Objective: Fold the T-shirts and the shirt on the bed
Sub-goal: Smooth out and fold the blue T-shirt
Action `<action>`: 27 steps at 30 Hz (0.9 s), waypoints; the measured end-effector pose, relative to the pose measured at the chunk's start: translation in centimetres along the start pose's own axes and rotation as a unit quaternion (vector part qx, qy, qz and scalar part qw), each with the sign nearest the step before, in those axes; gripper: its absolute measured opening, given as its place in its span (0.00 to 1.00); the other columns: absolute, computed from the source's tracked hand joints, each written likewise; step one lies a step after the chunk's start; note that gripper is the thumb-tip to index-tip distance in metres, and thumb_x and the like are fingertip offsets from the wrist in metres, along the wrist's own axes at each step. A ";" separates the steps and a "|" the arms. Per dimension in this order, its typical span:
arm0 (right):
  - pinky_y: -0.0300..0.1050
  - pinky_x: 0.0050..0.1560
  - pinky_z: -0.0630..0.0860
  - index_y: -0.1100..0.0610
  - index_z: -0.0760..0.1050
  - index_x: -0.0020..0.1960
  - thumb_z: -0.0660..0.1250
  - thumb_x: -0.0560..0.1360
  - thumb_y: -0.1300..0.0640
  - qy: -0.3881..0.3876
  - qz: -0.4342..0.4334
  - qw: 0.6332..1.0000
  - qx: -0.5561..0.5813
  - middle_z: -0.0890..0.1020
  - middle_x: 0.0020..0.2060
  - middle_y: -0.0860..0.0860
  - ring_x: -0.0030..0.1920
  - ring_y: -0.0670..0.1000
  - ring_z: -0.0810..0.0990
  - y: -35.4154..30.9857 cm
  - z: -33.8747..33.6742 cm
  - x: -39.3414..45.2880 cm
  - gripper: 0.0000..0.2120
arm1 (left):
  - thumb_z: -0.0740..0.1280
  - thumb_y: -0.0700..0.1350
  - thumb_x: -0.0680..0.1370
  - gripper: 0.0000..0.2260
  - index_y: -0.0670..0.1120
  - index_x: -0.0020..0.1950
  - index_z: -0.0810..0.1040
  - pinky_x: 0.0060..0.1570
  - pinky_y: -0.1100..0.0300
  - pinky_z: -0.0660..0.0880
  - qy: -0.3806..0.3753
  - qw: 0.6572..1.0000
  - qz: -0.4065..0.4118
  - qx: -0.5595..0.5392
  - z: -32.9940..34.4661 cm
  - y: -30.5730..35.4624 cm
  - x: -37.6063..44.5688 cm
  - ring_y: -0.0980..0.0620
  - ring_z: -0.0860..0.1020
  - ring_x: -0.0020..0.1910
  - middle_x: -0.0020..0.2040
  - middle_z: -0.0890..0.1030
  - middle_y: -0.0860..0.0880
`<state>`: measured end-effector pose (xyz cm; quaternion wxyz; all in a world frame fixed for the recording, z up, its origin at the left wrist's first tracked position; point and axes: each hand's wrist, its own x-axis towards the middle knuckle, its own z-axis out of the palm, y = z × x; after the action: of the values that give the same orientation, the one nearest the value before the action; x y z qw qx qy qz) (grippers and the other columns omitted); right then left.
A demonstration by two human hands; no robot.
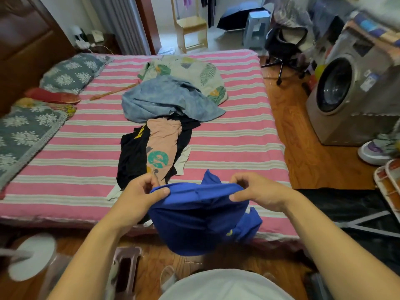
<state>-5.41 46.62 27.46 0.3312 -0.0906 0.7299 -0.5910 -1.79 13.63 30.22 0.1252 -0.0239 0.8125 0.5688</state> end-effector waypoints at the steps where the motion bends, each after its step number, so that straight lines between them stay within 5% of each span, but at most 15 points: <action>1: 0.43 0.40 0.66 0.52 0.74 0.39 0.71 0.75 0.67 0.005 -0.006 1.000 -0.014 0.75 0.35 0.49 0.39 0.49 0.72 -0.8 -0.4 -0.4 0.13 | 0.73 0.39 0.77 0.11 0.45 0.40 0.73 0.42 0.53 0.68 0.003 1.000 0.010 0.013 -0.2 0.2 -0.1 0.48 0.74 0.40 0.41 0.77 0.35; 4: 0.43 0.35 0.61 0.54 0.67 0.37 0.69 0.76 0.63 0.101 -0.043 0.982 -0.152 0.68 0.32 0.47 0.34 0.45 0.65 -3.2 -0.7 -0.5 0.14 | 0.75 0.41 0.77 0.10 0.54 0.53 0.81 0.53 0.48 0.75 -0.060 0.997 0.004 0.048 0.0 0.8 0.4 0.43 0.80 0.48 0.46 0.81 0.42; 6: 0.46 0.34 0.59 0.53 0.62 0.36 0.66 0.74 0.63 0.179 -0.098 0.949 -0.239 0.66 0.31 0.47 0.33 0.45 0.61 -4.8 0.0 -0.2 0.15 | 0.76 0.53 0.73 0.18 0.59 0.63 0.79 0.60 0.49 0.77 -0.134 0.987 -0.005 0.093 1.3 1.9 0.9 0.50 0.81 0.55 0.51 0.83 0.51; 8: 0.45 0.34 0.59 0.53 0.60 0.36 0.64 0.73 0.65 0.175 -0.142 0.935 -0.275 0.65 0.31 0.47 0.33 0.46 0.60 -6.5 0.7 -0.1 0.15 | 0.75 0.61 0.68 0.25 0.58 0.63 0.78 0.60 0.53 0.77 -0.160 0.977 0.014 0.137 3.9 3.8 1.7 0.57 0.80 0.58 0.57 0.82 0.57; 12: 0.48 0.34 0.61 0.51 0.60 0.36 0.63 0.72 0.66 0.151 -0.153 0.928 -0.303 0.67 0.30 0.46 0.34 0.48 0.62 -7.2 1.4 0.8 0.16 | 0.74 0.52 0.71 0.15 0.42 0.46 0.75 0.40 0.52 0.71 -0.053 0.996 0.033 0.058 7.5 5.4 3.3 0.51 0.75 0.36 0.37 0.78 0.47; 15: 0.49 0.35 0.62 0.50 0.61 0.36 0.65 0.72 0.65 0.176 -0.152 0.919 -0.319 0.67 0.30 0.47 0.34 0.49 0.63 -7.3 -0.2 0.3 0.17 | 0.74 0.41 0.74 0.11 0.42 0.40 0.72 0.35 0.60 0.66 -0.032 0.994 0.064 0.087 7.6 7.5 3.8 0.54 0.71 0.33 0.33 0.75 0.48; 17: 0.50 0.35 0.63 0.50 0.62 0.36 0.68 0.72 0.64 0.196 -0.135 0.917 -0.320 0.69 0.31 0.47 0.34 0.49 0.65 -6.8 -1.1 0.3 0.16 | 0.73 0.42 0.74 0.13 0.44 0.37 0.70 0.31 0.60 0.64 0.014 0.961 0.107 0.254 7.0 9.0 4.2 0.51 0.71 0.33 0.32 0.73 0.49; 19: 0.50 0.36 0.68 0.50 0.65 0.37 0.69 0.70 0.63 0.219 -0.098 0.917 -0.320 0.73 0.33 0.46 0.35 0.50 0.69 -5.4 -1.3 0.5 0.15 | 0.71 0.44 0.74 0.13 0.45 0.37 0.68 0.32 0.52 0.67 0.083 0.892 0.149 0.418 6.3 10.4 4.4 0.43 0.72 0.36 0.34 0.73 0.47; 21: 0.49 0.36 0.69 0.48 0.67 0.38 0.66 0.69 0.63 0.226 -0.048 0.914 -0.333 0.76 0.34 0.46 0.36 0.51 0.73 -2.7 -0.7 1.0 0.12 | 0.67 0.39 0.73 0.12 0.45 0.35 0.65 0.32 0.50 0.67 0.143 0.864 0.188 0.444 5.5 11.7 4.7 0.40 0.70 0.35 0.32 0.71 0.46; 24: 0.46 0.30 0.67 0.51 0.70 0.36 0.61 0.71 0.62 0.252 0.076 0.904 -0.337 0.78 0.32 0.48 0.34 0.53 0.75 2.2 -0.2 1.9 0.08 | 0.64 0.36 0.70 0.11 0.45 0.32 0.64 0.30 0.51 0.58 0.244 0.912 0.173 0.280 3.7 13.6 6.0 0.45 0.64 0.31 0.28 0.66 0.47; 27: 0.47 0.35 0.70 0.52 0.72 0.37 0.60 0.69 0.64 0.327 0.165 0.866 -0.340 0.78 0.33 0.52 0.38 0.61 0.78 5.3 -1.9 2.1 0.08 | 0.63 0.38 0.71 0.12 0.47 0.32 0.62 0.31 0.51 0.59 0.327 0.932 0.114 0.109 -0.8 13.5 9.9 0.47 0.61 0.32 0.29 0.65 0.48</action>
<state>-6.77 48.56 21.98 0.1148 0.1227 0.9563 -0.2392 -13.97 18.66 40.61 -0.2109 -0.1021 0.8626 0.4484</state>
